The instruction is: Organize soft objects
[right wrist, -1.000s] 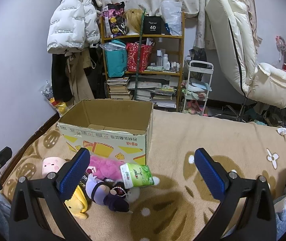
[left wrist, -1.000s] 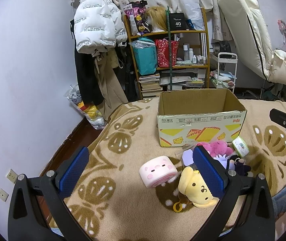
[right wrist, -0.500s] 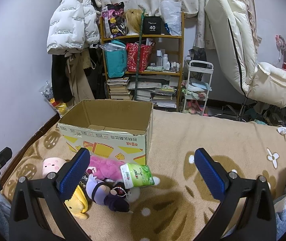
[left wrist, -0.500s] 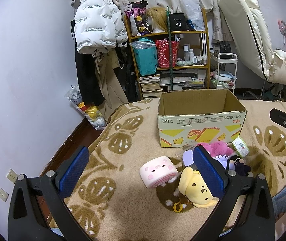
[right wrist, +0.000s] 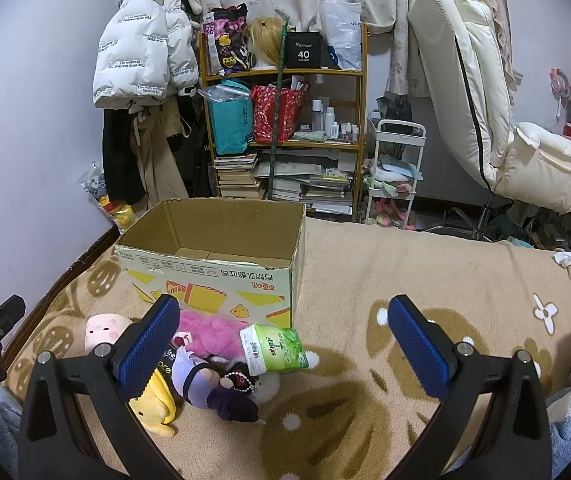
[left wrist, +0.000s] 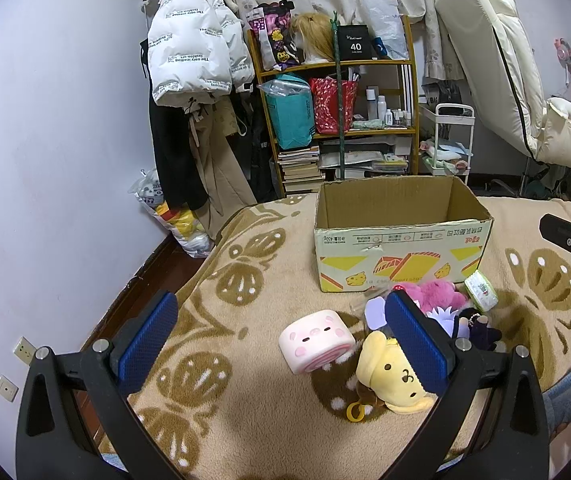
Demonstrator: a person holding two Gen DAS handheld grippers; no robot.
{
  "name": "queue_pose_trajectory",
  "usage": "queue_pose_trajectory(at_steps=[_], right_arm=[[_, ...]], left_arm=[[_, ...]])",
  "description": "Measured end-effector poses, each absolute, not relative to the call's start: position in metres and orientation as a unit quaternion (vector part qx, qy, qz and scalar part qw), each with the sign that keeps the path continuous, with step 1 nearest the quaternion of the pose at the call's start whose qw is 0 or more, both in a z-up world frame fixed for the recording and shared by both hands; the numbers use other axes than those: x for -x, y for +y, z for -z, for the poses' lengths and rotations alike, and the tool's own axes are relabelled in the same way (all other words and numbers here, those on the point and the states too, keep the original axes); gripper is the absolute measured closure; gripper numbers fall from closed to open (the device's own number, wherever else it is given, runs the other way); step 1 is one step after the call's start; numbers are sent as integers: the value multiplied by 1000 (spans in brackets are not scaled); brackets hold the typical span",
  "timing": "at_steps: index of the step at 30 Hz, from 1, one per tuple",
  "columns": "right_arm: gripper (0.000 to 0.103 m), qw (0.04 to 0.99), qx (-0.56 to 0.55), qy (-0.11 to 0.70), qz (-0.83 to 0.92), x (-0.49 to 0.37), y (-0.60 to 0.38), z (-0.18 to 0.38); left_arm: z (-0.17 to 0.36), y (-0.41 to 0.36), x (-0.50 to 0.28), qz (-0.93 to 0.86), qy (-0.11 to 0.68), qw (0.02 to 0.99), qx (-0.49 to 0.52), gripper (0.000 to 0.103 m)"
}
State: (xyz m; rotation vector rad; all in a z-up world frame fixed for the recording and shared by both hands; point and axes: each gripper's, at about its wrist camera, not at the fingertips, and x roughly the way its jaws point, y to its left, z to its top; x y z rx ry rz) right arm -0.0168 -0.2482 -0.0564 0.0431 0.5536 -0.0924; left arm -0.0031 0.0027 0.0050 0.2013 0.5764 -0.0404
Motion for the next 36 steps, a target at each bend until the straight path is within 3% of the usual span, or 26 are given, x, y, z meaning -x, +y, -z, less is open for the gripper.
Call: queue_pose_trajectory(at_steps=[13, 36], right_arm=[[0, 960, -28, 273, 55, 21, -260, 58], [0, 934, -59, 349, 45, -40, -271, 92]], left_arm=[[5, 1, 0, 20, 302, 947, -104, 1], [55, -48, -28, 59, 391, 909, -132, 1]])
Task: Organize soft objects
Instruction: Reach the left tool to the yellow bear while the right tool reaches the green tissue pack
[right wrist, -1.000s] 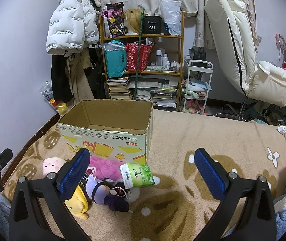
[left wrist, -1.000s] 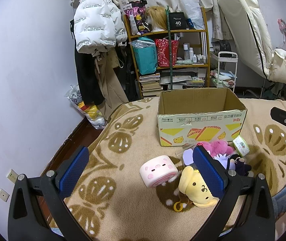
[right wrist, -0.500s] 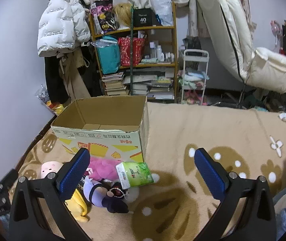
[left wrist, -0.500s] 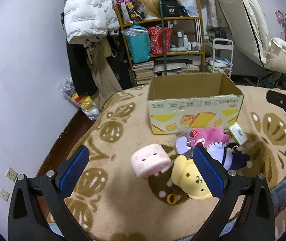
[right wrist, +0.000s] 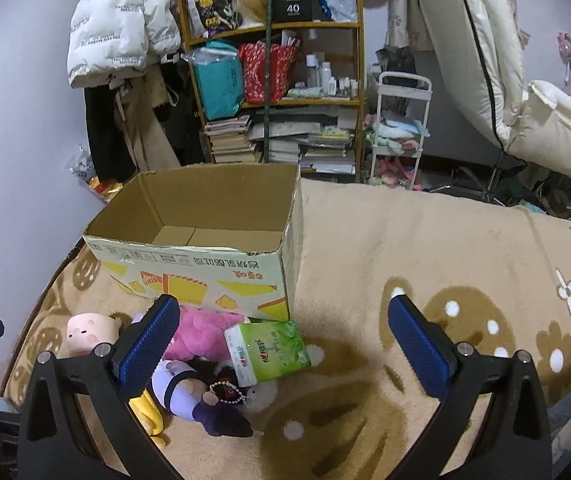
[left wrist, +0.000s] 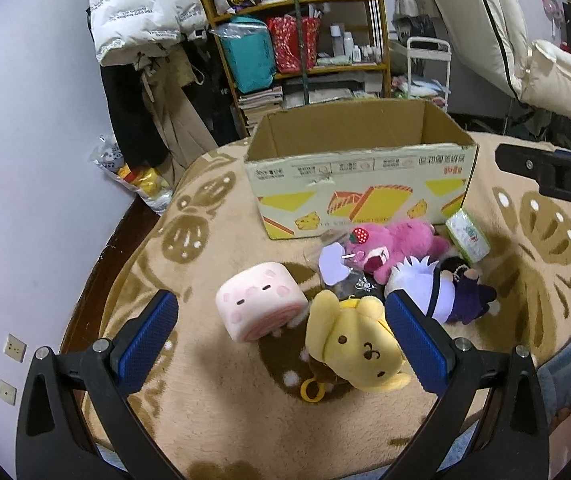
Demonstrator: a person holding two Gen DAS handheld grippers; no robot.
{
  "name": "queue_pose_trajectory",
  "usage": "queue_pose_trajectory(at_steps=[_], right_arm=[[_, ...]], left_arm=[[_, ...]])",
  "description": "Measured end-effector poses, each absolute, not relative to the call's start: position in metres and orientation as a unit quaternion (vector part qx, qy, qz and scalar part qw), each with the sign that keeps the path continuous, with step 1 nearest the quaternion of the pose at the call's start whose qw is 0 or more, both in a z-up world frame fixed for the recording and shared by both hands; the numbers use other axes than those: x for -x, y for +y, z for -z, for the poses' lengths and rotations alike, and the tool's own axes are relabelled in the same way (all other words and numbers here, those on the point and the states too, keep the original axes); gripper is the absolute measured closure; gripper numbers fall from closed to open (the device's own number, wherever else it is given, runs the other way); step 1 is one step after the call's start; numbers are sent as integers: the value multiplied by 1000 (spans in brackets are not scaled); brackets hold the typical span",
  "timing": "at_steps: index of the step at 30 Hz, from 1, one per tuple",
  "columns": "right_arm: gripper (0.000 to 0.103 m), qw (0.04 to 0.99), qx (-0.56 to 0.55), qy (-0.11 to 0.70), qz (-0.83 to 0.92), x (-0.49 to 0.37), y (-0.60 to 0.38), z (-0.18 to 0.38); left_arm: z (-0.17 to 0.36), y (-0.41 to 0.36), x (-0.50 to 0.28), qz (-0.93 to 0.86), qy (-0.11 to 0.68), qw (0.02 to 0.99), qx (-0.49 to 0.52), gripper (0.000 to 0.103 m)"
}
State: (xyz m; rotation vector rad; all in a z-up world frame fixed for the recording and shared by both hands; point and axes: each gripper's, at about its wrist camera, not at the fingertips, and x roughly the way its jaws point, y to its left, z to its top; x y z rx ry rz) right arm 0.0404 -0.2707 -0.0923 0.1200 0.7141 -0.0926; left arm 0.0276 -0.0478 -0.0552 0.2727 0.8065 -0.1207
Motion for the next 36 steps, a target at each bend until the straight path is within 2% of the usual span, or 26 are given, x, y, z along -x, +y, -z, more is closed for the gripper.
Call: queue_pose_trajectory(at_steps=[9, 15, 27, 36], right_arm=[[0, 914, -48, 399, 51, -65, -269, 118], [0, 888, -83, 451, 32, -73, -273, 143], [0, 872, -57, 484, 51, -84, -270, 161], [0, 860, -57, 506, 41, -95, -267, 175]], left_arm=[[80, -61, -39, 65, 420, 895, -136, 1], [96, -65, -47, 68, 444, 884, -132, 1], [128, -69, -56, 96, 514, 846, -105, 1], [143, -74, -59, 105, 530, 836, -100, 2]])
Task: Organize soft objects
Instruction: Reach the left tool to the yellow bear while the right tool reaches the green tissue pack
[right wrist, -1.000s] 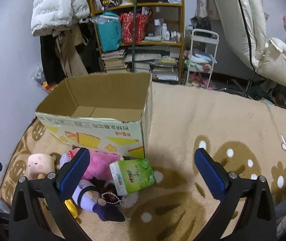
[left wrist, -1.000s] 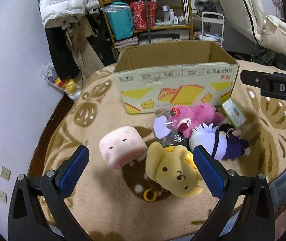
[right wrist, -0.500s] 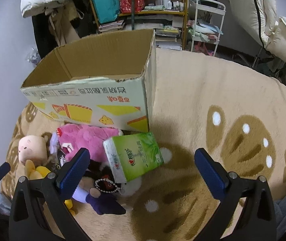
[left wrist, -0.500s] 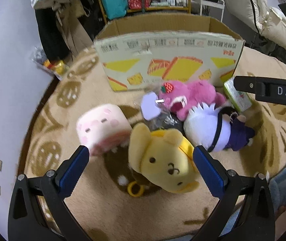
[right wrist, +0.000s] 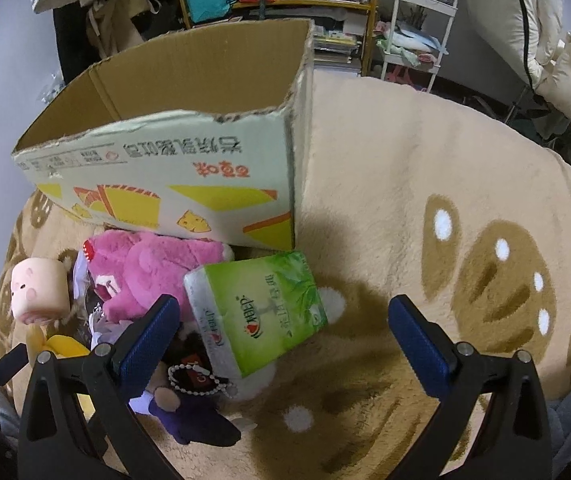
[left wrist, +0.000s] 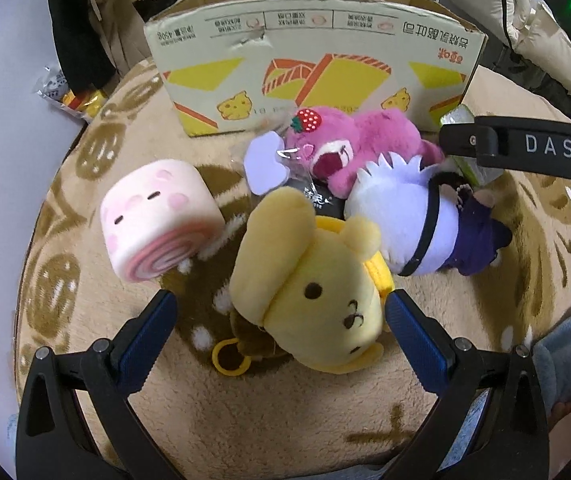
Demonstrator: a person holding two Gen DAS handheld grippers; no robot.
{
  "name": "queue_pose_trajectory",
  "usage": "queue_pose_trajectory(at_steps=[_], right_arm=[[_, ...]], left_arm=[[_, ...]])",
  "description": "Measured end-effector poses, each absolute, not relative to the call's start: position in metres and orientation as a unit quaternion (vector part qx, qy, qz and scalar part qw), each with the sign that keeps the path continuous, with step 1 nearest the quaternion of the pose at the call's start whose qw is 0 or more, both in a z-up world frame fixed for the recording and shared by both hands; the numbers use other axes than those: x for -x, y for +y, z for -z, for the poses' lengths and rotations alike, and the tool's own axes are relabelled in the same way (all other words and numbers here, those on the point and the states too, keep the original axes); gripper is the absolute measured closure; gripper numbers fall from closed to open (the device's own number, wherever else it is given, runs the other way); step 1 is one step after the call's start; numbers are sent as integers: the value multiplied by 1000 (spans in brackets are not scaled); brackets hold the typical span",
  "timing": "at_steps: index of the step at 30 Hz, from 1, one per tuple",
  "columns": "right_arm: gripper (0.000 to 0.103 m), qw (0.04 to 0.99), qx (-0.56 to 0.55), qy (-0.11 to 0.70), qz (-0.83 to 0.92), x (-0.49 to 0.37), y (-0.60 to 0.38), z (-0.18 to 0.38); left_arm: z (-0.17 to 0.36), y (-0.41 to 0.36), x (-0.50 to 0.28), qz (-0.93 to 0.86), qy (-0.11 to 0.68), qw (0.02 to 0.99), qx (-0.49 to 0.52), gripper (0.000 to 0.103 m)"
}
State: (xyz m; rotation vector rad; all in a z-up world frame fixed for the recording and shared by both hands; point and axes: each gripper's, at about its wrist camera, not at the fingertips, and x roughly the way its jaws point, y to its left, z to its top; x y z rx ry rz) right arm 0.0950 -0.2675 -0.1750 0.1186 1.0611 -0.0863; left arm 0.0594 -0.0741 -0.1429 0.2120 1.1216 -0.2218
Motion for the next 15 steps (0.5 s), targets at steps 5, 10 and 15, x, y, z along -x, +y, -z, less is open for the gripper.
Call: queue_pose_trajectory(at_steps=[5, 10, 15], right_arm=[[13, 854, -52, 517, 35, -98, -263, 179], [40, 852, -48, 521, 19, -95, -256, 181], [53, 855, -20, 519, 9, -94, -245, 180]], left_arm=[[142, -74, -59, 128, 535, 831, -80, 22], [138, -77, -55, 137, 525, 836, -82, 40], [135, -74, -54, 139, 522, 838, -76, 42]])
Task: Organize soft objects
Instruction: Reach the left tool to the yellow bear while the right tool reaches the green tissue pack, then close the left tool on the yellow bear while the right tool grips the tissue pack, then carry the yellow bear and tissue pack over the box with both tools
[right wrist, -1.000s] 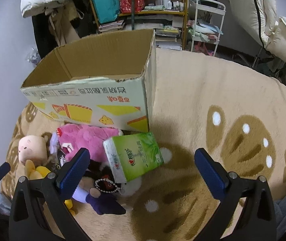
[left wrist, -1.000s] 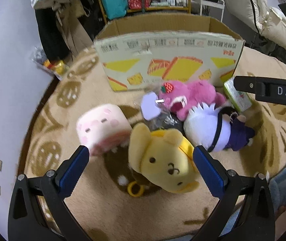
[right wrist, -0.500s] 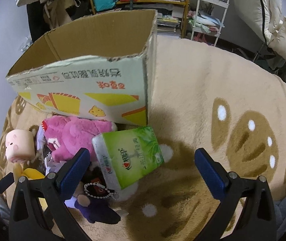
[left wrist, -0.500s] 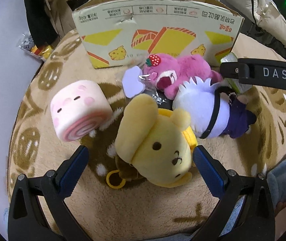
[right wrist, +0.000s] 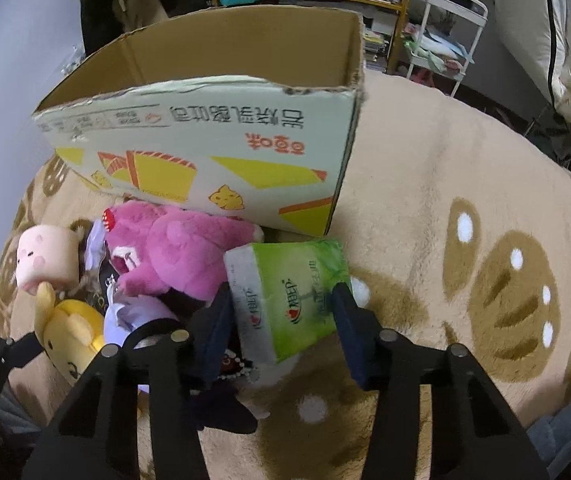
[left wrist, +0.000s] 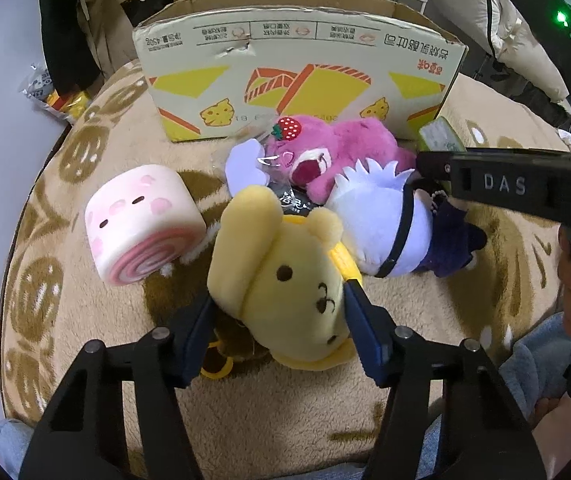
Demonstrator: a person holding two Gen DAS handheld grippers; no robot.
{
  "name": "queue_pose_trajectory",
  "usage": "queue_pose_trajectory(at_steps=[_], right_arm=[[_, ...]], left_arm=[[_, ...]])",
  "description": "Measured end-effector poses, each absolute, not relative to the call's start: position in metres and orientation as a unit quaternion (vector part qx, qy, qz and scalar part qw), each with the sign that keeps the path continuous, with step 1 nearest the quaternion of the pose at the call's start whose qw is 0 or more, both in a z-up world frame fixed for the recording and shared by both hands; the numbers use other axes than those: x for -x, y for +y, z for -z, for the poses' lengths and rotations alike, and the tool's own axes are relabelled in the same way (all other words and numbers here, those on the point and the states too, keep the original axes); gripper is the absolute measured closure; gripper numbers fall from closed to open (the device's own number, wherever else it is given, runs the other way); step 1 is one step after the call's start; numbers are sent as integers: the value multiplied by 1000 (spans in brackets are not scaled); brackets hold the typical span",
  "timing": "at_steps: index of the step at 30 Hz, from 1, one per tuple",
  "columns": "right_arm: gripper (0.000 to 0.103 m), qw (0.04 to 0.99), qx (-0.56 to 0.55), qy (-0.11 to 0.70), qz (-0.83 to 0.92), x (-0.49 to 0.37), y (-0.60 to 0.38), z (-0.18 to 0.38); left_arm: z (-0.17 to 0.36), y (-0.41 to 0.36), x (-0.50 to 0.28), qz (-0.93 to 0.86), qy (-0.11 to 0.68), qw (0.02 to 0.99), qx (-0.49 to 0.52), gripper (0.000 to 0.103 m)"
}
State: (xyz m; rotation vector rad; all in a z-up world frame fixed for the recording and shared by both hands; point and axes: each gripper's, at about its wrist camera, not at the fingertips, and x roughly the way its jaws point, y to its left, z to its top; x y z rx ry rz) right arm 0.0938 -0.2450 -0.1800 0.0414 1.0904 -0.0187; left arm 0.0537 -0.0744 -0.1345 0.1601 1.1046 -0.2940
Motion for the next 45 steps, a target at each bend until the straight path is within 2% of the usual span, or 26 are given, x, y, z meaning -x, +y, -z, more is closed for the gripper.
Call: queue_pose_trajectory(at_steps=[10, 16, 23, 29, 37, 45], right_arm=[[64, 859, -27, 511, 8, -88, -251, 172], [65, 869, -56, 491, 19, -75, -264, 159], [65, 897, -96, 432, -2, -48, -269, 127], [65, 930, -114, 348, -22, -22, -265, 88], [65, 962, -102, 250, -36, -1, -260, 47], [65, 975, -95, 195, -39, 2, -262, 18]], left_arm=[[126, -70, -51, 125, 496, 854, -94, 43], [114, -61, -47, 110, 475, 868, -90, 43], [87, -53, -35, 91, 424, 895, -100, 43], [54, -47, -22, 80, 352, 926, -109, 43], [15, -42, -10, 69, 251, 959, -115, 43], [-11, -47, -16, 72, 198, 970, -119, 43]])
